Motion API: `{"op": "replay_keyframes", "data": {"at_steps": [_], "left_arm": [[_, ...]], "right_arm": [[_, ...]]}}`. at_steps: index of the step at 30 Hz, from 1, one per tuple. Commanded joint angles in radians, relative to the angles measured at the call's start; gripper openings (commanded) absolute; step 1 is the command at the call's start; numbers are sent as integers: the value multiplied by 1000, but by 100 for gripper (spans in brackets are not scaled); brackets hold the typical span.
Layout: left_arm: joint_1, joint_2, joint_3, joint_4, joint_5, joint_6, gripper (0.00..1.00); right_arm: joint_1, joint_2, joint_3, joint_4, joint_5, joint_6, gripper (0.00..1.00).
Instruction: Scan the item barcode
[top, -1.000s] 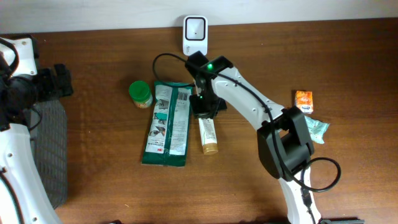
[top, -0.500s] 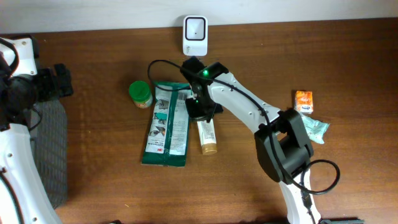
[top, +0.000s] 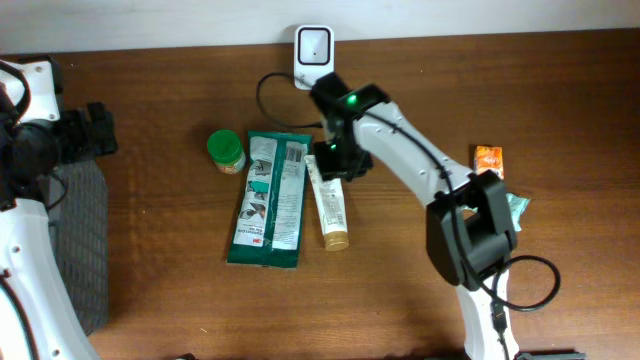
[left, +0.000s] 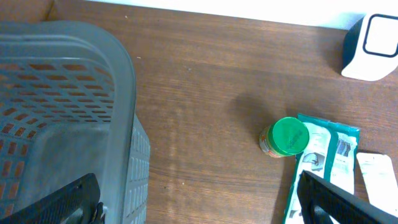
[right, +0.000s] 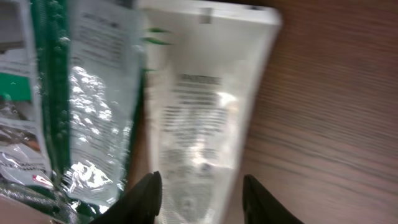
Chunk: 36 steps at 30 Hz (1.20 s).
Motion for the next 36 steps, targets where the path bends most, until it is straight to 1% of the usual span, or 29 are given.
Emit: {"op": "replay_keyframes", "data": {"at_steps": [1, 3, 6, 8, 9, 11, 12, 14, 16, 18, 20, 21, 23, 25, 27, 31, 33, 34, 36], "left_arm": [[2, -10, 9, 2, 11, 13, 99], [2, -10, 9, 2, 11, 13, 99], [2, -10, 9, 2, 11, 13, 99], [2, -10, 9, 2, 11, 13, 99], [2, -10, 9, 2, 11, 13, 99], [2, -10, 9, 2, 11, 13, 99], [2, -10, 9, 2, 11, 13, 99], [2, -10, 9, 2, 11, 13, 99], [2, -10, 9, 2, 11, 13, 99], [2, -10, 9, 2, 11, 13, 99], [2, -10, 9, 2, 11, 13, 99], [2, -10, 9, 2, 11, 13, 99], [2, -10, 9, 2, 11, 13, 99], [2, -10, 9, 2, 11, 13, 99], [2, -10, 9, 2, 11, 13, 99], [2, -10, 9, 2, 11, 13, 99], [2, -10, 9, 2, 11, 13, 99], [2, -10, 9, 2, 11, 13, 99], [2, -10, 9, 2, 11, 13, 99]], "right_arm": [[-66, -29, 9, -29, -56, -48, 45], [-106, -27, -35, -26, -158, -107, 56], [-128, -27, -148, 33, -318, -180, 59], [-127, -27, -214, 80, -375, -180, 60], [-120, -27, -217, 82, -375, -182, 59], [-95, -39, -201, 96, -346, -186, 59], [-90, -50, -177, 84, -300, -178, 58], [-89, -82, -95, 25, -217, -168, 59], [-76, -99, -44, -12, -218, -168, 59], [-24, -94, -45, -29, -269, -168, 59], [64, -74, -55, -32, -269, -167, 59], [99, -59, -63, -32, -269, -151, 62], [151, -37, -106, -29, -267, -137, 65], [174, -29, -172, -29, -232, -119, 66], [165, -29, -224, -46, -114, -63, 69], [105, -29, -247, -69, -16, -62, 69], [37, -29, -247, -84, 62, -63, 69], [2, -29, -247, -79, 76, -72, 69], [-78, -29, -247, -65, 75, -137, 70]]}}
